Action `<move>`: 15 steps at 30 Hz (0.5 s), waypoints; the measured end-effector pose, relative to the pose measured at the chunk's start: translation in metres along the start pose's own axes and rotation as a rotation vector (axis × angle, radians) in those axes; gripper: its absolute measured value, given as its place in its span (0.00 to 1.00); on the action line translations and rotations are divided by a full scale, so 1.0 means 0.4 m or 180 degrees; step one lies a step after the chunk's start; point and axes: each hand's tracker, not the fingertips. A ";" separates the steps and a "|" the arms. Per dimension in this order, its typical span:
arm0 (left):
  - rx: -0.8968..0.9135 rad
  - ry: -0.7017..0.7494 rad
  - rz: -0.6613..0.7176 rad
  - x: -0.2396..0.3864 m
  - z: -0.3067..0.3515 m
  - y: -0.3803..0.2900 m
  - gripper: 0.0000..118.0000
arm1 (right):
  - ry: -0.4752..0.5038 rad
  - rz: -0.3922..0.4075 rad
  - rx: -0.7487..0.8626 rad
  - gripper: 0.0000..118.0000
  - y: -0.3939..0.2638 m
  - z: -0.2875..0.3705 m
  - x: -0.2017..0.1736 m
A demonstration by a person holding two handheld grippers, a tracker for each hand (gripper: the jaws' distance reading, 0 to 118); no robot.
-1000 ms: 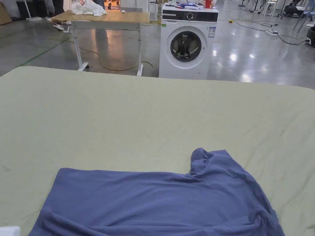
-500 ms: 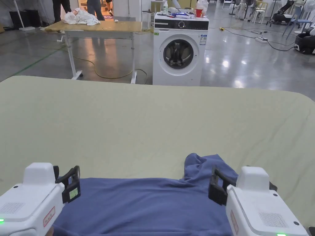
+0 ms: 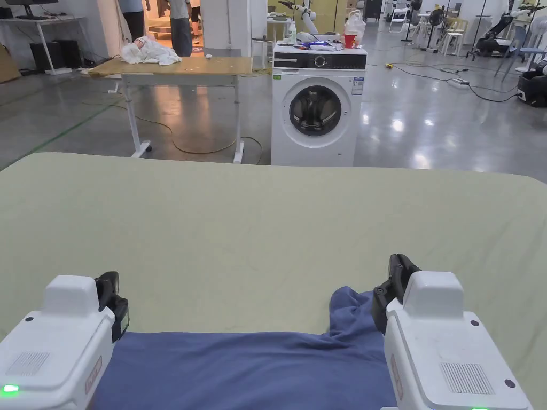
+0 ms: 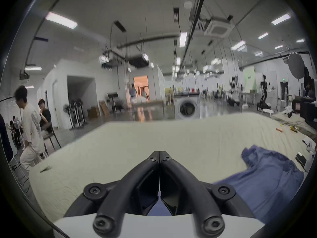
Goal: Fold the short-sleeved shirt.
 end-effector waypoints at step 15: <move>-0.2261 -0.0283 0.0303 -0.147 -0.399 -0.091 0.47 | -0.0054 0.0146 -0.0517 0.02 -0.080 -0.039 0.055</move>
